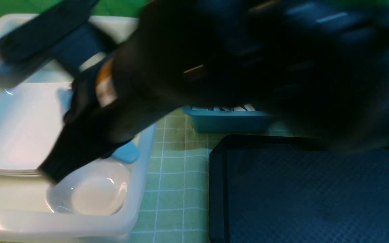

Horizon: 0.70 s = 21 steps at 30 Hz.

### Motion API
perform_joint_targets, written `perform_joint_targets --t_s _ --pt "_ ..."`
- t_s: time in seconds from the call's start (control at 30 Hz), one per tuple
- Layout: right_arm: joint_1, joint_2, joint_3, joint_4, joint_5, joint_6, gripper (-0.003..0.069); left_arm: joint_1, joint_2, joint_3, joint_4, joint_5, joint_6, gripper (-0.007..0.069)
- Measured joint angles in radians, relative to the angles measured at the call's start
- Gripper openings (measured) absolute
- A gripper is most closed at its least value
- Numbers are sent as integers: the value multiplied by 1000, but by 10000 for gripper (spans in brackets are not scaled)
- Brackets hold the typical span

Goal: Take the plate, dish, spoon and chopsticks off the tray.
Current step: Use the right arm to put the small plate into the large storage box on the left

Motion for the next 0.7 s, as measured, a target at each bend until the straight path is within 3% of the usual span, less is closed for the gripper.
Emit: perform_joint_targets --t_s 0.23,0.47,0.67,0.7 --pt "3 217 -136 -24 88 -36 29 0 0 0 0 0 0 -4" --pt "3 261 -147 -38 75 -45 42 0 0 0 0 -1 0 -4" --pt "5 268 -147 -36 73 -45 104 0 0 0 0 -1 0 -4" --pt "12 268 -147 -35 72 -45 144 0 0 0 0 -1 0 -4"
